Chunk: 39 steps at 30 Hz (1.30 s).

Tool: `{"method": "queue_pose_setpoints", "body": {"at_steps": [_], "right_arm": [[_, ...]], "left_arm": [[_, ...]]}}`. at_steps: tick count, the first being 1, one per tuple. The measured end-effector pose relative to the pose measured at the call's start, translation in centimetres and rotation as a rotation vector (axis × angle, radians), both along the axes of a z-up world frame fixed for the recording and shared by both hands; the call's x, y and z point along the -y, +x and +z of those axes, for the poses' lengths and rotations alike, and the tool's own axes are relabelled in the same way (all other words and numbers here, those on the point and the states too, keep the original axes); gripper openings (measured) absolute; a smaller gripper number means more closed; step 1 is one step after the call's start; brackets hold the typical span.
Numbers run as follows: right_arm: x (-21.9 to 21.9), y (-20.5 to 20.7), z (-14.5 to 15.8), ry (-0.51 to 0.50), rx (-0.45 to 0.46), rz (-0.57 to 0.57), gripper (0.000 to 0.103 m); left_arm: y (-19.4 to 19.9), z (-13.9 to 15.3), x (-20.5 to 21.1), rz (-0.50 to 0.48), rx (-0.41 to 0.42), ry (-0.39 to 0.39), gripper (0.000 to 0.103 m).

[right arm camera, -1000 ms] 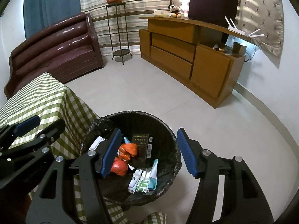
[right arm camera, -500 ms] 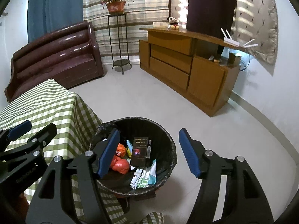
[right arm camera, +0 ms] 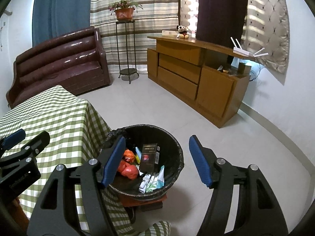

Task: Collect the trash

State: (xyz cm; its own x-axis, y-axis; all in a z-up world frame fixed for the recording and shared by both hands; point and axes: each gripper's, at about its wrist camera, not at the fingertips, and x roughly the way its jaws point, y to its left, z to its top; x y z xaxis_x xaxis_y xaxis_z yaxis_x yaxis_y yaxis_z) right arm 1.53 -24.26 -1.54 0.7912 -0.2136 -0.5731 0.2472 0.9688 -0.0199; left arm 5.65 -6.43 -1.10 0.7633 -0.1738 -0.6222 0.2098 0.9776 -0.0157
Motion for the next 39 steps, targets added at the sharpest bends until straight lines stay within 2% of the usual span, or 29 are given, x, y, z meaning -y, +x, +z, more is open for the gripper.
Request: {"method": "queue_pose_setpoints", "body": {"at_steps": [39], "right_arm": [[-0.64,-0.98,0.12,-0.01,0.014,0.002,0.066]], "left_arm": [[-0.99,0.31,-0.58,0.003,0.012,-0.015,0.073]]}}
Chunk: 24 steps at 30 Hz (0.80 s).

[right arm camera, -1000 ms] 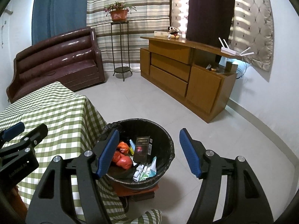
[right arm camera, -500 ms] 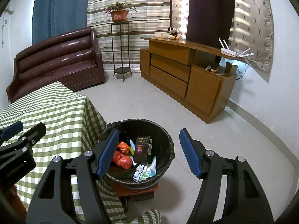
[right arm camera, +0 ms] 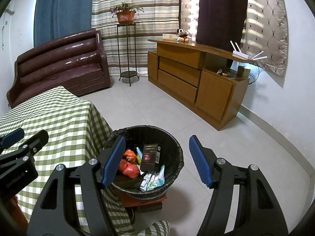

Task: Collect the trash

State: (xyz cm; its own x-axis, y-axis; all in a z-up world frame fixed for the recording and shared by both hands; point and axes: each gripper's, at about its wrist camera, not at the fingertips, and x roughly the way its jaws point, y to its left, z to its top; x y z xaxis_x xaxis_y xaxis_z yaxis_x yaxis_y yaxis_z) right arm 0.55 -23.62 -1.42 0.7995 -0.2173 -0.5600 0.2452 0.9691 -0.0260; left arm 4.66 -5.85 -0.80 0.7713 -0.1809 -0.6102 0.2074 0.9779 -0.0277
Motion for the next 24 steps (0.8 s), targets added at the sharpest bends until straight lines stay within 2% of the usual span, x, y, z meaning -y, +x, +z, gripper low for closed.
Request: {"method": "queue_pose_setpoints", "body": {"at_steps": [24], "right_arm": [[0.13,-0.28,-0.06,-0.002,-0.007,0.001,0.066]], "left_arm": [[-0.33,0.23,0.43,-0.004,0.011,-0.002,0.073]]}}
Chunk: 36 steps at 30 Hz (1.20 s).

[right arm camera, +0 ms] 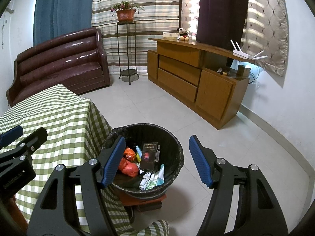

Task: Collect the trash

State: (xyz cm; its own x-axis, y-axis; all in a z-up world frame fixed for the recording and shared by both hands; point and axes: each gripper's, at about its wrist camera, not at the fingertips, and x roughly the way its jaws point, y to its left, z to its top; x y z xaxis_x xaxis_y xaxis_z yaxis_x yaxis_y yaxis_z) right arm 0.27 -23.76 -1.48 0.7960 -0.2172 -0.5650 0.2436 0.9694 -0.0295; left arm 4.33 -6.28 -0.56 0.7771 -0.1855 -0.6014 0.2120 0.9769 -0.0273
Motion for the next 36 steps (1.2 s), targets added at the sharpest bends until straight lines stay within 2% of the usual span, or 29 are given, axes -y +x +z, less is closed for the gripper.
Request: {"method": "queue_pose_setpoints", "body": {"at_steps": [28,36], "right_arm": [[-0.1,0.0,-0.6,-0.002,-0.006,0.007,0.066],[-1.6,0.2,-1.0,-0.016,-0.018,0.034,0.072]], "left_arm": [[0.4,-0.1,0.0,-0.019,0.038,0.029,0.084],[0.9,-1.0,-2.2,0.03,-0.015,0.047,0.084]]}}
